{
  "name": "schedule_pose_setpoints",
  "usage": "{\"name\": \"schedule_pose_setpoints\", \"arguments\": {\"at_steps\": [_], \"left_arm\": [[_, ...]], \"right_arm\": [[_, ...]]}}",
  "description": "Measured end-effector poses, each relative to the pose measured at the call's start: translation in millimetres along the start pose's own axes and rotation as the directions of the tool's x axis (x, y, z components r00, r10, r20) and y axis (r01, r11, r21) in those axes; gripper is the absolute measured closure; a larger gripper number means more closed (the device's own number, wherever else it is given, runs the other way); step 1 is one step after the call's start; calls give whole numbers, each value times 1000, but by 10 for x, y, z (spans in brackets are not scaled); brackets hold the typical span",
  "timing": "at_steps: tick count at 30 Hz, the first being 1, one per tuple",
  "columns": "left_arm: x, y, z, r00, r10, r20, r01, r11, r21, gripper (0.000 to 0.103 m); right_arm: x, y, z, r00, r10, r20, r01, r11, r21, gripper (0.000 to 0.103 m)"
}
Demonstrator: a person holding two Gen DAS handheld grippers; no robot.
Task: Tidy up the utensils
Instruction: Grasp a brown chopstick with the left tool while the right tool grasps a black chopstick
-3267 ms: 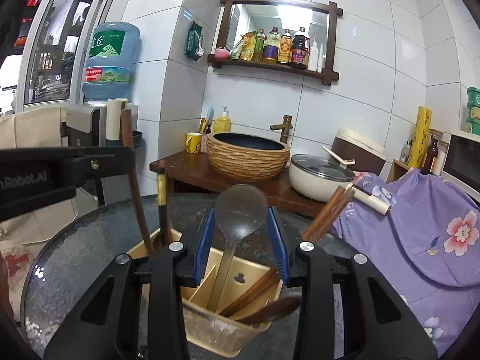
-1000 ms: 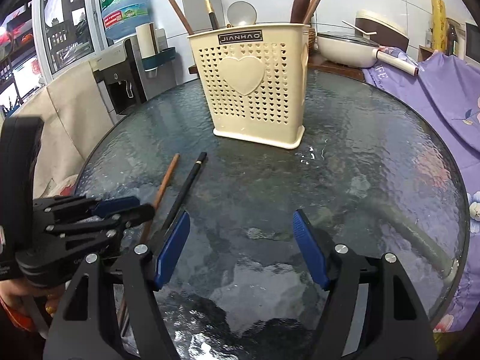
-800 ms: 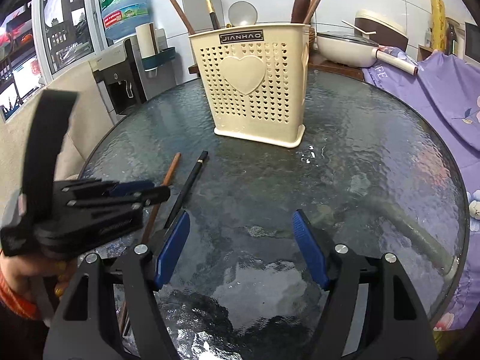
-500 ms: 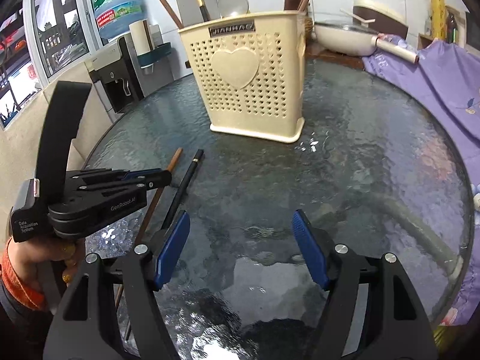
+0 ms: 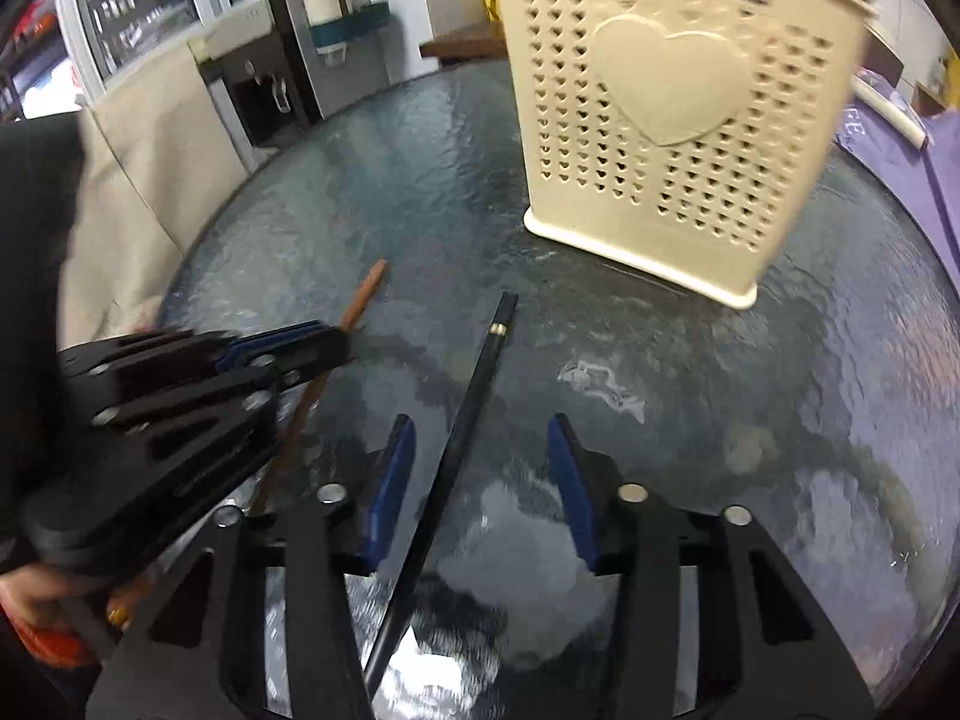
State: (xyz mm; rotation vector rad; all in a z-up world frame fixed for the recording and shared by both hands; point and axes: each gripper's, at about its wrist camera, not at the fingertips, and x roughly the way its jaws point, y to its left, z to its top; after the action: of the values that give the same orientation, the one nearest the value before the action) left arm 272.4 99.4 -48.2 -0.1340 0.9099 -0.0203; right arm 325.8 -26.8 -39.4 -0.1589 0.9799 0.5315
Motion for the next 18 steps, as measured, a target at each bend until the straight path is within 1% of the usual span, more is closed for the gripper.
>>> {"name": "schedule_pose_setpoints", "arguments": {"at_steps": [4,6,11,14,18], "left_arm": [[-3,46,0,1000,5,4,-5,1000,-3,95],[1,50,5,1000,6,6,-6,1000,-1,95],[3,13,13,1000,20,7,-20,1000,12,95],[7,16,10,1000,18,8,-19,1000,9,95],[12,-3,14,1000,25,11,-25,1000,8,95]], "right_arm": [[64,23,89,999,-45,-2,45,999,-23,69],[89,69,119,998,-66,4,67,997,-50,76],[123,127,188,998,-59,-6,59,996,-72,88],[134,161,212,998,-57,-9,56,994,-92,91],[143,156,222,999,-36,-7,36,996,-86,95]]}}
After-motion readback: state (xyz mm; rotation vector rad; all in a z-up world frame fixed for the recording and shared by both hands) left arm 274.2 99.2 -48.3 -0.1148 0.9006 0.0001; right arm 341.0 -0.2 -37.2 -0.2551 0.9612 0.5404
